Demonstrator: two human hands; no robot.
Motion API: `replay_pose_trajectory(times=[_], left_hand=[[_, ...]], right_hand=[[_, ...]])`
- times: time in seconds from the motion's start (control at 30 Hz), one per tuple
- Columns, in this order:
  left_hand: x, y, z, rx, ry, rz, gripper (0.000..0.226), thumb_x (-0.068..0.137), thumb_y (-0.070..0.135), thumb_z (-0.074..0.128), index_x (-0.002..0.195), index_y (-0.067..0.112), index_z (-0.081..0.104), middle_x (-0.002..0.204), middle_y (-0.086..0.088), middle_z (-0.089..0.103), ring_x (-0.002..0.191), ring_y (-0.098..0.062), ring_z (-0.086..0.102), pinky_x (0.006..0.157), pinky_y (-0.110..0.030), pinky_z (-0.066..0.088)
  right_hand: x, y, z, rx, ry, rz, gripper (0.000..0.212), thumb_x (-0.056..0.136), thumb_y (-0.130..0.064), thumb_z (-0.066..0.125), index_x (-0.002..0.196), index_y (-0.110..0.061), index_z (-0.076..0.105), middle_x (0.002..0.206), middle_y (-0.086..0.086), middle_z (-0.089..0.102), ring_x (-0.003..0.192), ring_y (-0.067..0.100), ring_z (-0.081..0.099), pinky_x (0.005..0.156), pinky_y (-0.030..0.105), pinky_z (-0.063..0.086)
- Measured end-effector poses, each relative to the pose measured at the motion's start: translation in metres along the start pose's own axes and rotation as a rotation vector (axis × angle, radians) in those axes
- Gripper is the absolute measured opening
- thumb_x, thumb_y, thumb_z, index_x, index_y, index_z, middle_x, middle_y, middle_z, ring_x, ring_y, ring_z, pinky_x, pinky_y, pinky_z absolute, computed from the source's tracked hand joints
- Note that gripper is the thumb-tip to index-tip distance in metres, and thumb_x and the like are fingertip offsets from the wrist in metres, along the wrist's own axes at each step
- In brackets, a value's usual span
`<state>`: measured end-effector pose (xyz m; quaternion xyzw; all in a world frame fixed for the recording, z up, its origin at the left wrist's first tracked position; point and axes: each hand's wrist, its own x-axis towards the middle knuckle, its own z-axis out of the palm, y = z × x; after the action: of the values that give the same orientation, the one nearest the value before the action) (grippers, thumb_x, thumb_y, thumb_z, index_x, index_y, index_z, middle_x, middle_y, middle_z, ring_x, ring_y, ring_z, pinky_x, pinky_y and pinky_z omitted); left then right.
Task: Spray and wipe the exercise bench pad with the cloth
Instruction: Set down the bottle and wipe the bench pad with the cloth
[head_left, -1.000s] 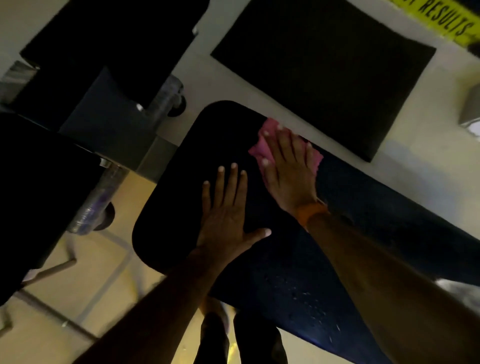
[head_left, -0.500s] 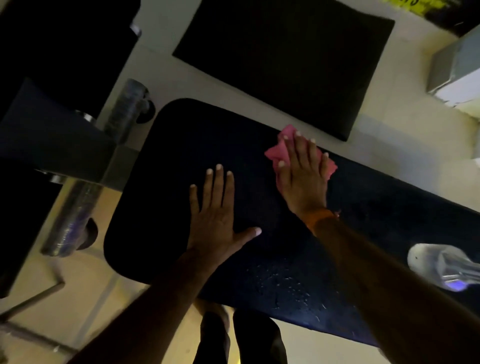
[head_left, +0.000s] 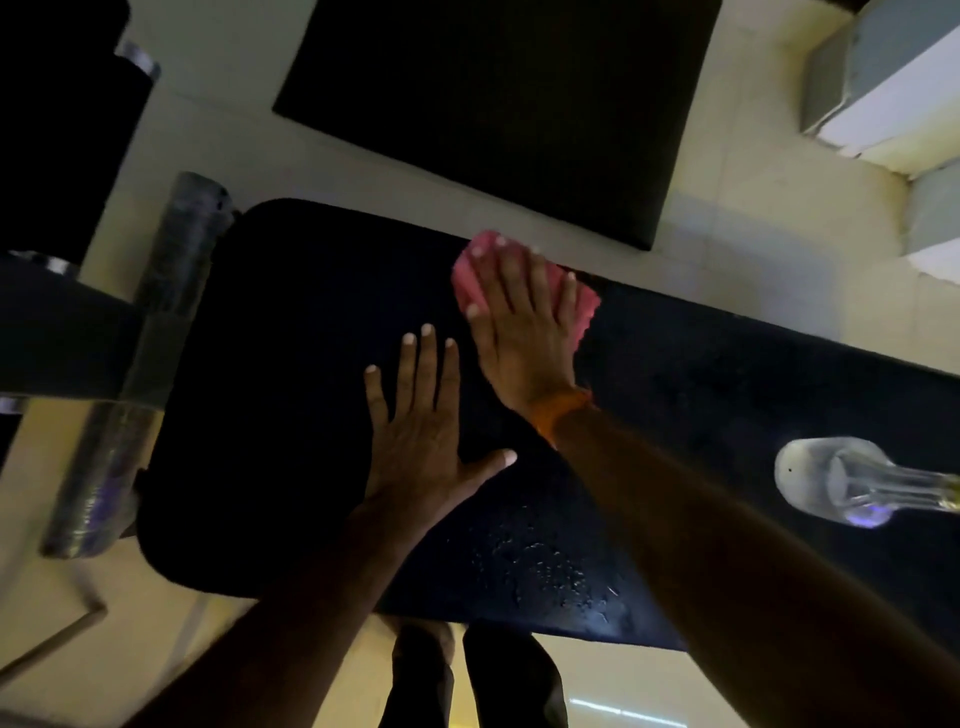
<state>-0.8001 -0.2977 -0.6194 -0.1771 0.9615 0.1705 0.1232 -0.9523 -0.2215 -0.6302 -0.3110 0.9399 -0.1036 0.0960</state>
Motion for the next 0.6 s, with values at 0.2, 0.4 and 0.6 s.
replay_pose_trajectory(times=[0.2, 0.4, 0.6], left_hand=[[0.004, 0.017, 0.001, -0.009, -0.005, 0.057, 0.130, 0.072, 0.092, 0.041, 0.164, 0.010, 0.000, 0.172, -0.013, -0.014, 0.159, -0.028, -0.014, 0.125, -0.063, -0.001], [0.013, 0.045, 0.012, -0.007, -0.040, 0.109, 0.128, 0.075, 0.094, 0.034, 0.164, 0.009, 0.002, 0.172, -0.013, -0.013, 0.159, -0.030, -0.013, 0.125, -0.064, 0.000], [0.016, 0.054, 0.013, 0.047, -0.060, 0.098, 0.130, 0.075, 0.094, 0.038, 0.164, 0.009, -0.004, 0.171, -0.012, -0.018, 0.158, -0.029, -0.017, 0.122, -0.068, -0.002]], right_hand=[[-0.031, 0.080, -0.017, -0.074, 0.034, 0.197, 0.059, 0.108, -0.045, 0.015, 0.166, -0.029, 0.011, 0.174, -0.001, 0.008, 0.161, 0.027, 0.002, 0.127, 0.062, 0.005], [-0.042, 0.069, -0.001, -0.075, 0.009, -0.085, 0.060, 0.109, -0.046, 0.026, 0.165, -0.030, 0.012, 0.172, -0.005, 0.000, 0.161, 0.028, 0.002, 0.125, 0.065, 0.006], [-0.034, 0.090, -0.013, -0.038, 0.085, 0.303, 0.060, 0.109, -0.045, 0.020, 0.165, -0.031, 0.007, 0.173, -0.005, -0.003, 0.161, 0.028, -0.003, 0.126, 0.061, -0.005]])
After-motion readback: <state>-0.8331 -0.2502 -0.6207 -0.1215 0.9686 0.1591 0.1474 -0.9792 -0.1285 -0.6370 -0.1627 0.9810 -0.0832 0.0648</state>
